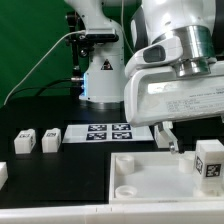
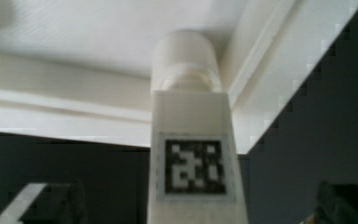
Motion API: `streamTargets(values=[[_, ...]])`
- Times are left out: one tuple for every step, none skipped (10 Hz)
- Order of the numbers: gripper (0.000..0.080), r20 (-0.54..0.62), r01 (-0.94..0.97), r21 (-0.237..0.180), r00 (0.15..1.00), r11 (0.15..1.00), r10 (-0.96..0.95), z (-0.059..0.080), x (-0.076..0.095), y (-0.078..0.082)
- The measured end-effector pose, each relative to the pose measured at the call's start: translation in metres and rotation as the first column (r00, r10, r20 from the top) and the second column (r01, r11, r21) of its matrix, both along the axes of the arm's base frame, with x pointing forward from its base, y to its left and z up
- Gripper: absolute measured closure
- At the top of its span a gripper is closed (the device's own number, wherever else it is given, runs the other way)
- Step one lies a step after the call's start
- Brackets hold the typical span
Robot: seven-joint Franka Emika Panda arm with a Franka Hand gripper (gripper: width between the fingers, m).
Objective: Assemble one leg
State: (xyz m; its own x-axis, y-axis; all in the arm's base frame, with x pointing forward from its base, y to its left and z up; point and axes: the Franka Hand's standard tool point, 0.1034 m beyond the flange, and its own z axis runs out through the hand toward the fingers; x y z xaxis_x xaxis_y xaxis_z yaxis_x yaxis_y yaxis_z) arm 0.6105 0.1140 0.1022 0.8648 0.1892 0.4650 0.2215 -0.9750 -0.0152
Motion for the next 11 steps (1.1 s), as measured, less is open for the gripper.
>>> streamTargets(values=[[0.015,-0.05,-0.007,0.0,0.999,1.0,0.007,0.0109,0.0015,0.0017],[0.015,-0.057,-0.007,0.002,0.998,1.0,0.007,0.0142,0.005,0.0028],[0.015,-0.133,-0.015,0.004,0.991,1.0,0.015,0.0129,0.0048,0.0066],[0.015,-0.257,-0.016,0.006,0.966,1.0,0.017,0.0131,0.002,0.0103],[0.015,-0.367,-0.03,0.003,0.93,1.0,0.029,0.0154,0.0031,0.011],[0.015,-0.44,-0.042,-0.001,0.897,0.999,0.037,0.0146,0.0075,0.0102],[0.015,-0.486,-0.048,-0.001,0.873,0.999,0.042,0.0126,0.0093,0.0104],[0.015,-0.577,-0.061,0.0,0.815,0.998,0.05,0.0111,0.0038,0.008],[0.015,-0.585,-0.062,0.001,0.809,0.998,0.051,0.0111,0.0084,0.0091],[0.015,-0.583,-0.061,0.001,0.811,0.998,0.05,0.01,0.0081,0.0091],[0.015,-0.584,-0.061,0.001,0.81,0.998,0.05,0.0097,0.008,0.009]])
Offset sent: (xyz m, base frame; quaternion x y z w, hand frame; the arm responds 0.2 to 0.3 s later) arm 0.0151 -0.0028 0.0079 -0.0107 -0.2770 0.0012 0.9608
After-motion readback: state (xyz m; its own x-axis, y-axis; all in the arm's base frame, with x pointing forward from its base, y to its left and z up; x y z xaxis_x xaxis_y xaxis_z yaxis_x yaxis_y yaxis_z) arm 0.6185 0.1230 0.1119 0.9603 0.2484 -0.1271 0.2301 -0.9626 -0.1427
